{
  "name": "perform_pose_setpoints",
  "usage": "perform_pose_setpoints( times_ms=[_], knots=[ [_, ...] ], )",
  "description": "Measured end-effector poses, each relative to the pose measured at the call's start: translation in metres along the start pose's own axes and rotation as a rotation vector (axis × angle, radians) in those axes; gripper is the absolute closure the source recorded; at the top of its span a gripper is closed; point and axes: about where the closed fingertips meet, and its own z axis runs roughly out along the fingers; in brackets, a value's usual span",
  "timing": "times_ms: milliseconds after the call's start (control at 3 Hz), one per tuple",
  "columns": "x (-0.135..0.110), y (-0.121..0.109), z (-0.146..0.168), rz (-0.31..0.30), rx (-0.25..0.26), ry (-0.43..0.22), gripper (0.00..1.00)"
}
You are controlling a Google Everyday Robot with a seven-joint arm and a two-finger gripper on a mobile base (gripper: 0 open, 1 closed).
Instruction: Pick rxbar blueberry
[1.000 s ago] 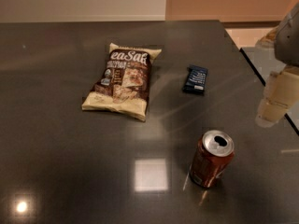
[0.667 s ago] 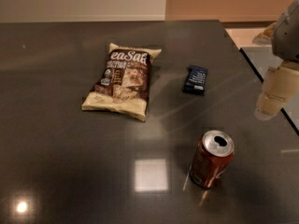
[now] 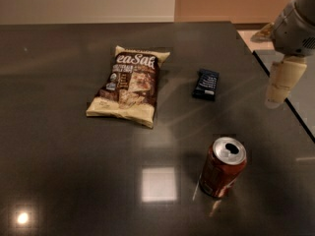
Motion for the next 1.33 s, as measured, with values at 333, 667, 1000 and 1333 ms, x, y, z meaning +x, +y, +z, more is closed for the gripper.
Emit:
perform_pose_setpoints(
  times_ms=[333,667,1000,1333],
  knots=[
    [0.002,-0.024,0.024,-0.125,-0.011,-0.035,0.0],
    [-0.006,-0.052,0.055,-0.271,-0.024,-0.064,0.0],
    [-0.022,-0.072,0.084,-0.424,-0.059,-0.077,0.0],
    [-0.046,-0.086,0.114,-0.61,-0.124,-0.082,0.0]
  ],
)
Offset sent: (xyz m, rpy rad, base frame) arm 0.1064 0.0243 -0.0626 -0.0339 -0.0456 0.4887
